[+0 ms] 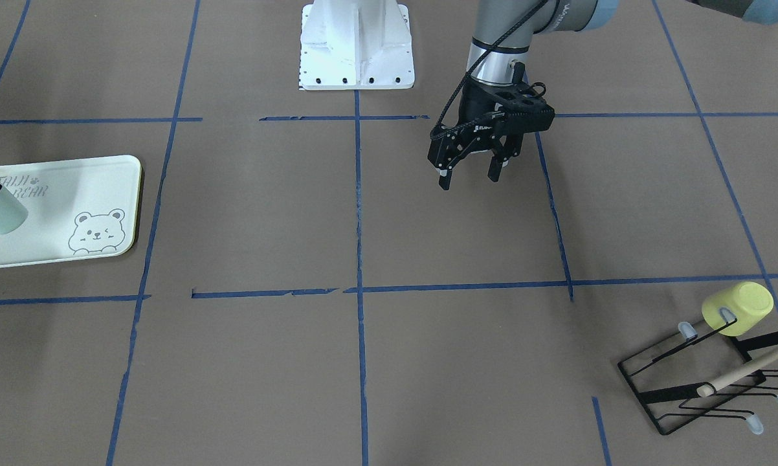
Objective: Left arm grabs green cup and hands to right arm on tray
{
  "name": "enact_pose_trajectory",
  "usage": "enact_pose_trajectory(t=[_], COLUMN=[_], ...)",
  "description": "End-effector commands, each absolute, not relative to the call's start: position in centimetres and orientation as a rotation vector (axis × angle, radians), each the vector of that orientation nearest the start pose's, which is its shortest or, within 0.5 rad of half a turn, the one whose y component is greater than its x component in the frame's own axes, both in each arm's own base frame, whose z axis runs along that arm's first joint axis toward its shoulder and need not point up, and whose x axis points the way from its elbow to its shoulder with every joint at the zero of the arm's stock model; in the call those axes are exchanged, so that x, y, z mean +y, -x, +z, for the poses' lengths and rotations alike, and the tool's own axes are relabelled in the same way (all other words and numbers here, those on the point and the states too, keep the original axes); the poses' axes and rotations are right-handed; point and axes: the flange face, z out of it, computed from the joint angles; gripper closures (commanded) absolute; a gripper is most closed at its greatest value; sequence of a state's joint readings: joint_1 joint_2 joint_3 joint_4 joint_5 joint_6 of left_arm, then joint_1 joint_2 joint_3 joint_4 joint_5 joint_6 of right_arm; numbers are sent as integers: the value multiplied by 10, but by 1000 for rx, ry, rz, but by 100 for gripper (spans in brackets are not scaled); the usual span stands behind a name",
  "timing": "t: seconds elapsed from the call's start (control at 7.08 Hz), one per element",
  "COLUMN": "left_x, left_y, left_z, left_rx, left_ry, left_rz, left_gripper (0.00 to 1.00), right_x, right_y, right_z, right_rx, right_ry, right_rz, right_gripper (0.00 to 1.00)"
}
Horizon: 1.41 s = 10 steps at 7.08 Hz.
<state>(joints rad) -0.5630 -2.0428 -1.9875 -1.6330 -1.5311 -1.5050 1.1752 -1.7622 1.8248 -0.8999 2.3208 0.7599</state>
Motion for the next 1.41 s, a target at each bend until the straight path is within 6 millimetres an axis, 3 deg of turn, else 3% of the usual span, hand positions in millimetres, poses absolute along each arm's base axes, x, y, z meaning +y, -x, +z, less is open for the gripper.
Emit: enact_pose_trajectory(t=[0.0,0.14,0.28,0.42,0.85,1.13,1.27], left_x=[-429,-429,-430,-429,-424,-422,-422], left_y=[-412,-409,-408,-407,-400,-400,-400], left_z=[223,222,224,222,212,211,211], left_rx=[816,807,804,810,838,843,843], left_ry=[-358,-363,-364,-366,-370,-371,-371], left_rz=[-420,-409,-411,-412,-417,-416,-416], left_gripper=[0,0,0,0,0,0,0], right_x=[-441,-439,-450,-452,-463,-465,-465], right_y=[124,136,154,182,209,212,216], right_z=[511,487,479,483,510,503,511], right_rx=[-869,-804,-736,-681,-635,-655,-647], right_ry=[-50,31,10,39,82,85,99], right_rz=[-45,-85,-144,-182,-203,-202,-208], right_gripper=[100,100,100,100,100,100,99])
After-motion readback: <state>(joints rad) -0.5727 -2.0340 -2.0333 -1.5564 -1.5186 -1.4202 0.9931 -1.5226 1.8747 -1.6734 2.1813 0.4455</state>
